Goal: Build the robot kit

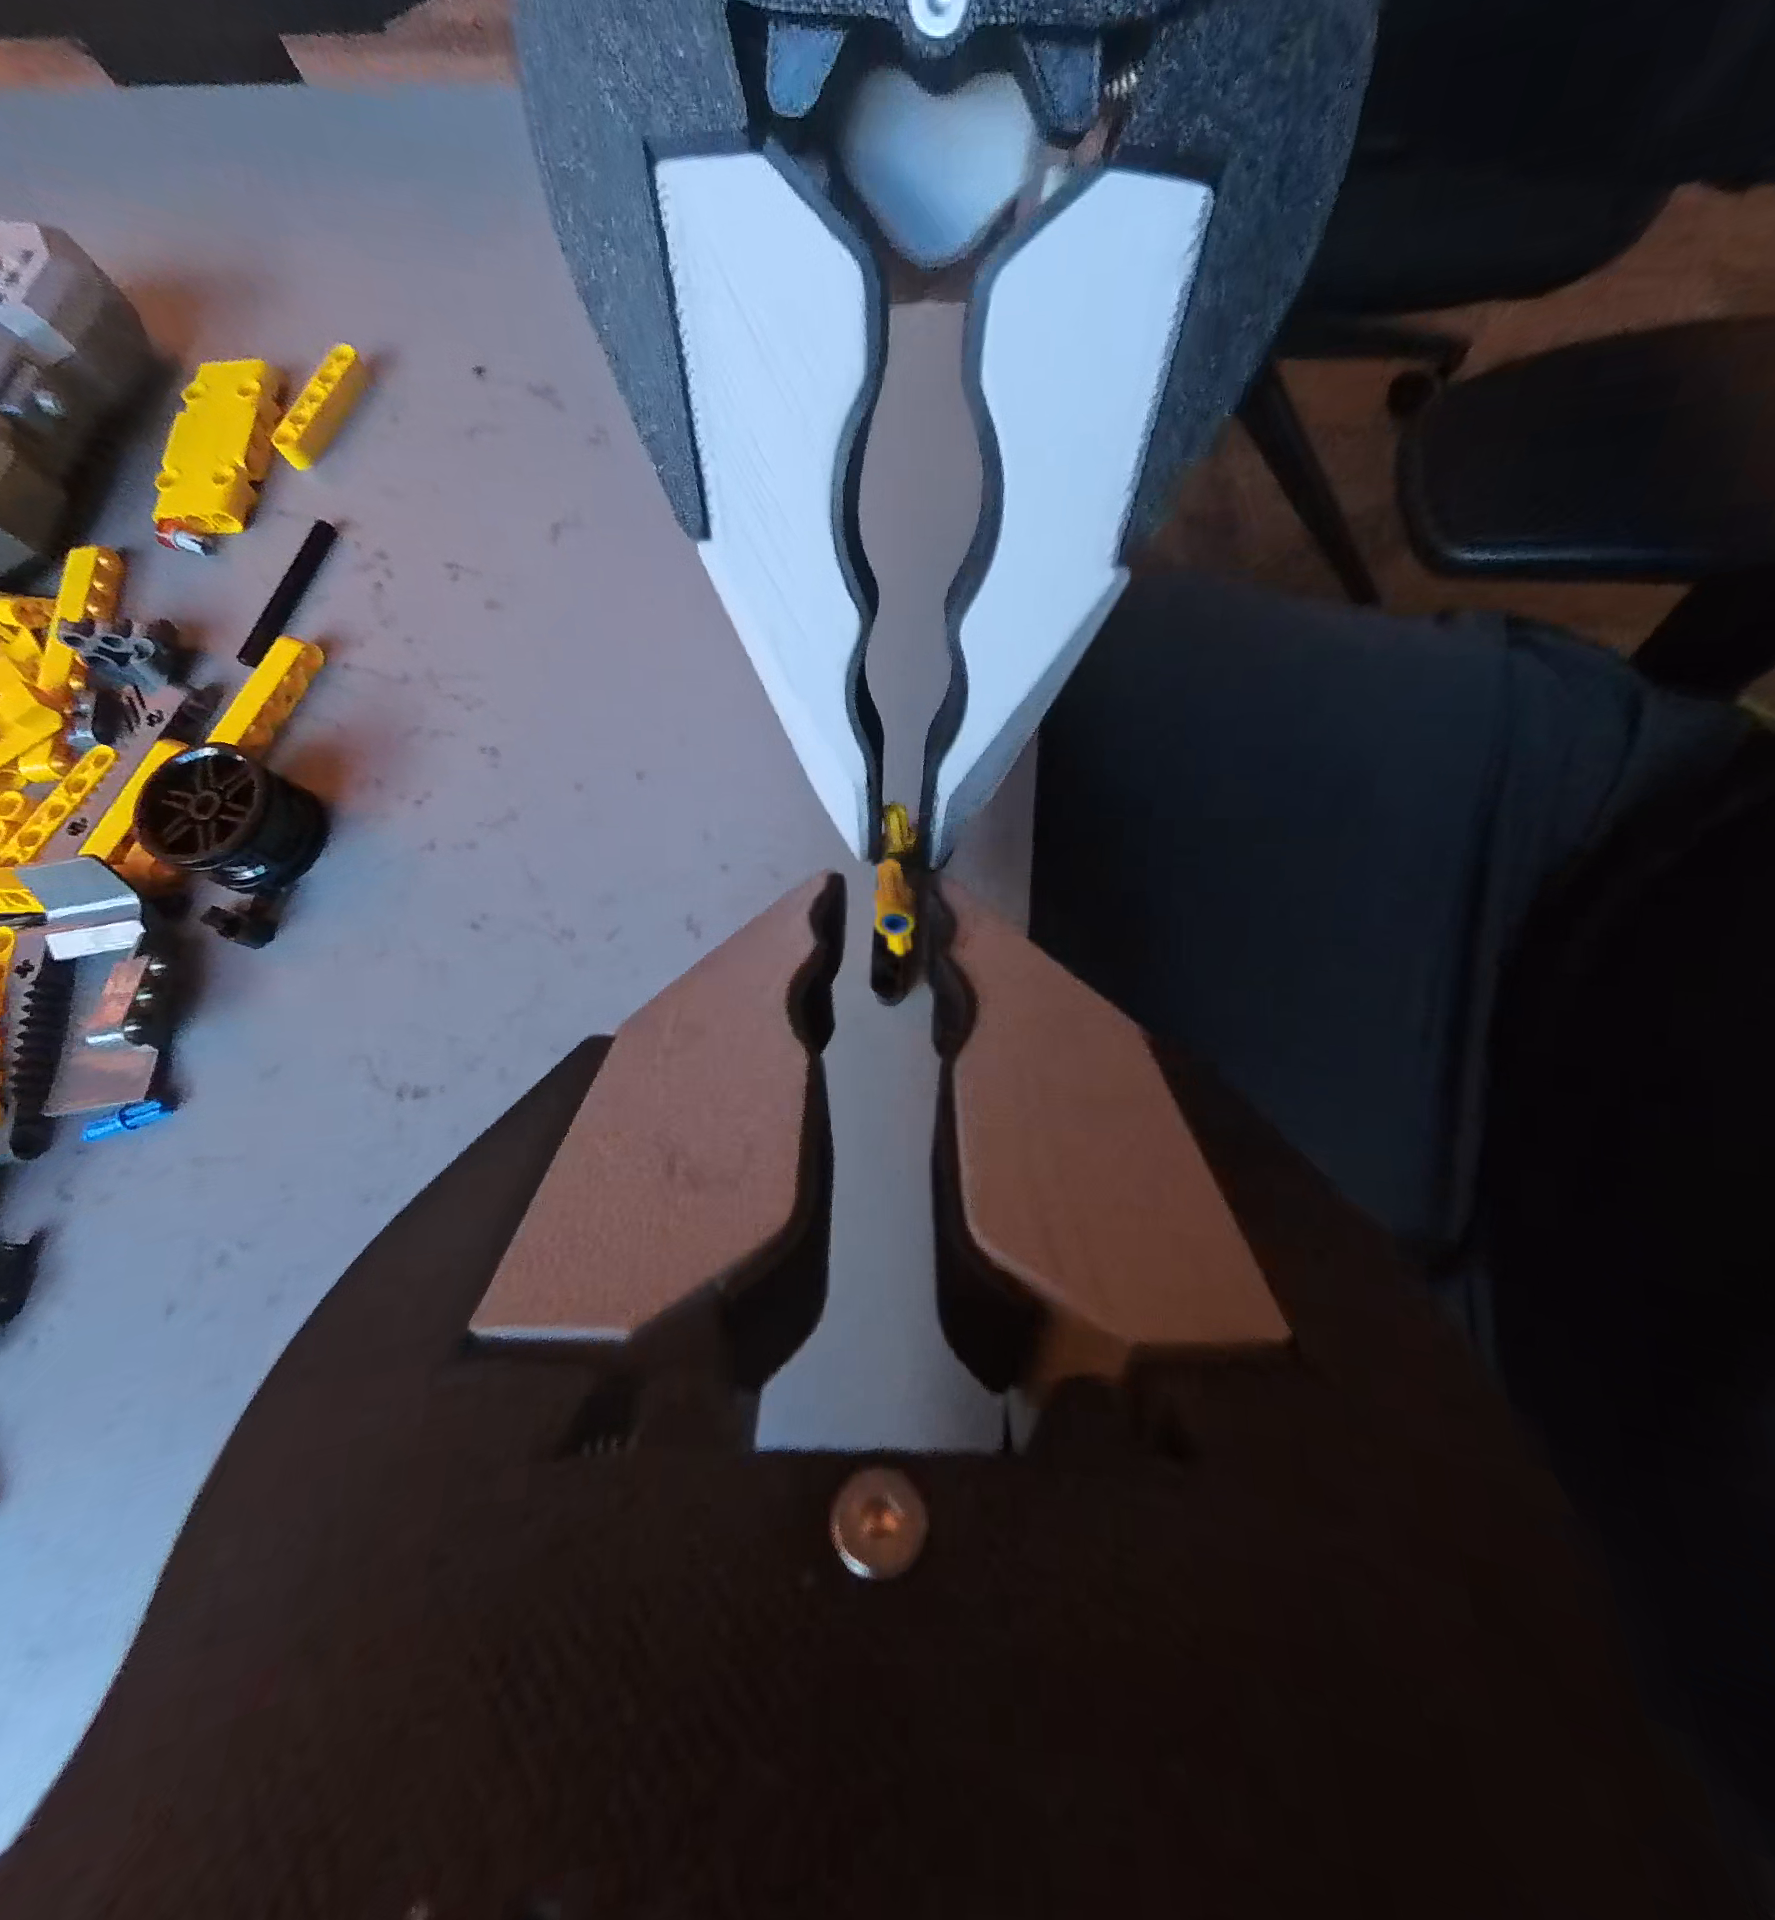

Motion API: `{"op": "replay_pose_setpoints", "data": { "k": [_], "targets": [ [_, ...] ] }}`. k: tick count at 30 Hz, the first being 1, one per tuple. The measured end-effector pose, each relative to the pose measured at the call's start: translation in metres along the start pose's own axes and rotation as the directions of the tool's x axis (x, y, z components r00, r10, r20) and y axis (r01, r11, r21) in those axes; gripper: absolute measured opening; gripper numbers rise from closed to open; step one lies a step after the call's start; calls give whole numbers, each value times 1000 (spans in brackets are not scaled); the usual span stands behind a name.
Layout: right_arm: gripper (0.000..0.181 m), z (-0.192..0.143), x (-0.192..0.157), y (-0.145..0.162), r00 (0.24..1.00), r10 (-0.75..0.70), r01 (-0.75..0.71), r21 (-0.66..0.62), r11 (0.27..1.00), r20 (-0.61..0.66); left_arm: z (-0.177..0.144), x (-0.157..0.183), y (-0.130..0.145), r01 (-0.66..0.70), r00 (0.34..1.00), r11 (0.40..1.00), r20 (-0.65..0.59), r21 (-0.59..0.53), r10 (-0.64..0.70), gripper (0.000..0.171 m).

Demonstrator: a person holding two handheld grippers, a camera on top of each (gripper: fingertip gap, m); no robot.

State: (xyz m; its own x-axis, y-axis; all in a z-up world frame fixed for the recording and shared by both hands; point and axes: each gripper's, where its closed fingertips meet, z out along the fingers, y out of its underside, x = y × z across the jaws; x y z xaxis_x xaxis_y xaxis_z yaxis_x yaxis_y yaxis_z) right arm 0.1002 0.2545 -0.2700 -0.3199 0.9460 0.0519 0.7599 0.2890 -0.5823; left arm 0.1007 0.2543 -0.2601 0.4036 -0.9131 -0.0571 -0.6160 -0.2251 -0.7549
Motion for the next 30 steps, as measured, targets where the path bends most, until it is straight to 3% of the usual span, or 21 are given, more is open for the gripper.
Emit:
{"op": "replay_pose_setpoints", "data": {
  "k": [9,12,23,30],
  "targets": [
    [6,-6,2,-8,1000,-4,4,29,1000,-12,0,0,5,21,1000,1000,-2,19,-21,3],
    [6,-5,3,-6,1000,6,-5,41,999,-15,-2,2,5,46,999,998,-29,32,-45,12],
    [6,-7,0,-11,992,91,-110,253,961,88,-3,2,5,78,995,995,-64,65,-74,4],
    [6,1,5,0,991,111,-125,208,970,79,5,-3,9,61,997,998,-38,10,-61,4]
  ]
}}
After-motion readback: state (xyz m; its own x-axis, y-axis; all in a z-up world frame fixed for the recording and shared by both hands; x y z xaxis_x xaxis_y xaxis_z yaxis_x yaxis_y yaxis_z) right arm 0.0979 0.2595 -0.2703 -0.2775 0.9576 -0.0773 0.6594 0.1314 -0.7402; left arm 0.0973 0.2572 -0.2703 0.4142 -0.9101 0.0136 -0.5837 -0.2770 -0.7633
